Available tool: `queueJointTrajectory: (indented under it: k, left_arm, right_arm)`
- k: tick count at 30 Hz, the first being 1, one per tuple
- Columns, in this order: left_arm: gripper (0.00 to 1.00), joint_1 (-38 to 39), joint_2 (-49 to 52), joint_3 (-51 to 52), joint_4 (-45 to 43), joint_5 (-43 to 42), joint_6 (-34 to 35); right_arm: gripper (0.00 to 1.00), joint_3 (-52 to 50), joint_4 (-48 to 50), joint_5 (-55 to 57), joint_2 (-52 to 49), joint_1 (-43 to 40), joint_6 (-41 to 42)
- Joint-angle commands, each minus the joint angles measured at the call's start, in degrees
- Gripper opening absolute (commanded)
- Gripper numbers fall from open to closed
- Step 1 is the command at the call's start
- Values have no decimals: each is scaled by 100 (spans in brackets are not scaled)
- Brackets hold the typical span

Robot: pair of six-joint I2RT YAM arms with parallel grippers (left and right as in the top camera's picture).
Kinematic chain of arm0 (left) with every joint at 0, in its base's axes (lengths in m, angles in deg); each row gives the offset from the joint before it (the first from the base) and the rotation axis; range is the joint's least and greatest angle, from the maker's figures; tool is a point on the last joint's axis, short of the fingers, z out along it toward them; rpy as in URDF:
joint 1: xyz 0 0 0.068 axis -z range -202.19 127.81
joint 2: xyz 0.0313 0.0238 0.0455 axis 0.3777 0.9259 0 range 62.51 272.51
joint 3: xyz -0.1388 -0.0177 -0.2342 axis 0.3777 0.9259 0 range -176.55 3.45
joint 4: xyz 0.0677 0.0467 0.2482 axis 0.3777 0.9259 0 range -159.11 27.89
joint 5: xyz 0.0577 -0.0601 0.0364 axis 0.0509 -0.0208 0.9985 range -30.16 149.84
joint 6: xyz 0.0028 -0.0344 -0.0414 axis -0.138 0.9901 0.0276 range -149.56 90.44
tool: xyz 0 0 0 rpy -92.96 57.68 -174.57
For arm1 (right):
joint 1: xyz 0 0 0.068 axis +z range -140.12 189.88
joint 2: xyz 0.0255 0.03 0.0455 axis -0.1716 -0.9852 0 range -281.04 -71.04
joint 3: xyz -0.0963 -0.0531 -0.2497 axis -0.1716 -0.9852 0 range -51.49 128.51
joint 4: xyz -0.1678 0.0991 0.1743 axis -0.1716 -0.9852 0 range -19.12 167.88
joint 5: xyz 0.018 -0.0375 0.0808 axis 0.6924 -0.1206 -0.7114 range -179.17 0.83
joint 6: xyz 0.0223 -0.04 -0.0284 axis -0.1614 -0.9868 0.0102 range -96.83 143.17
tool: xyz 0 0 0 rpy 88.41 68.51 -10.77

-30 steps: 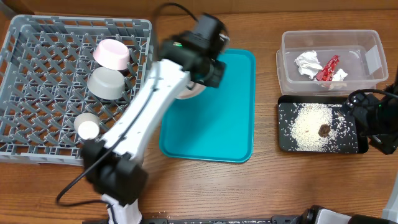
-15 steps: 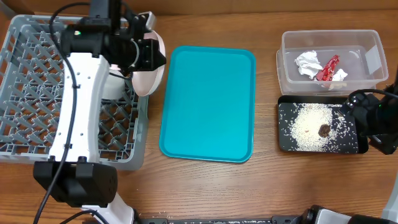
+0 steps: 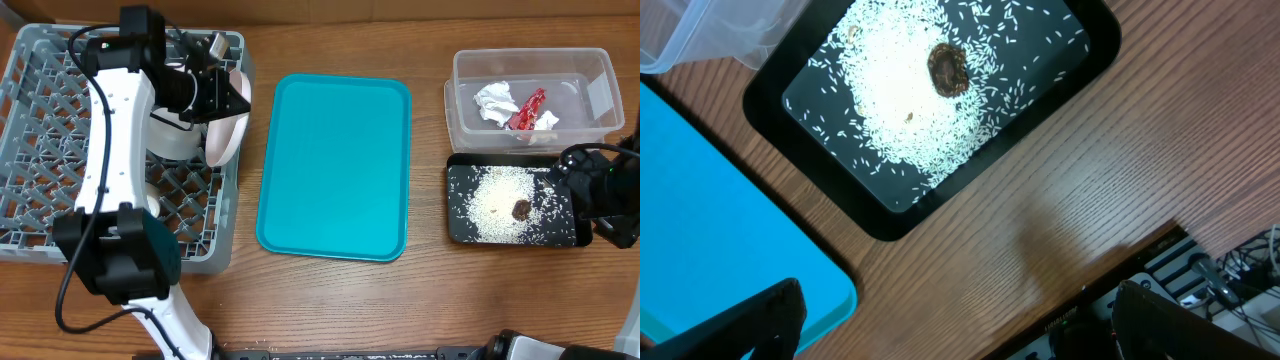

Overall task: Sort waste into correct bins and load items into the dishwasher
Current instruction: 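Lift the white plate and stand it upright in the rack, then open the left gripper and withdraw it from the plate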

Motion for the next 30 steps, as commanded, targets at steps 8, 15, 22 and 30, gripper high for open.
queueJointTrajectory:
  k: [8,15,22,30]
  left_arm:
    - [48,-525,271,-70,345,-144,-254]
    - [61,-627,-212,-72,352,192,-260]
    - [76,-560,-1252,-72,177,2487,782]
    - [100,-509,-1749,-70,920,3832,1888]
  right_arm:
    - [100,42,13,35,26,22,-13]
    - [100,42,31,31,26,22,-13]
    - [99,42,229,-852,26,131,-640]
    - [100,42,1139,-852,26,1355,-750]
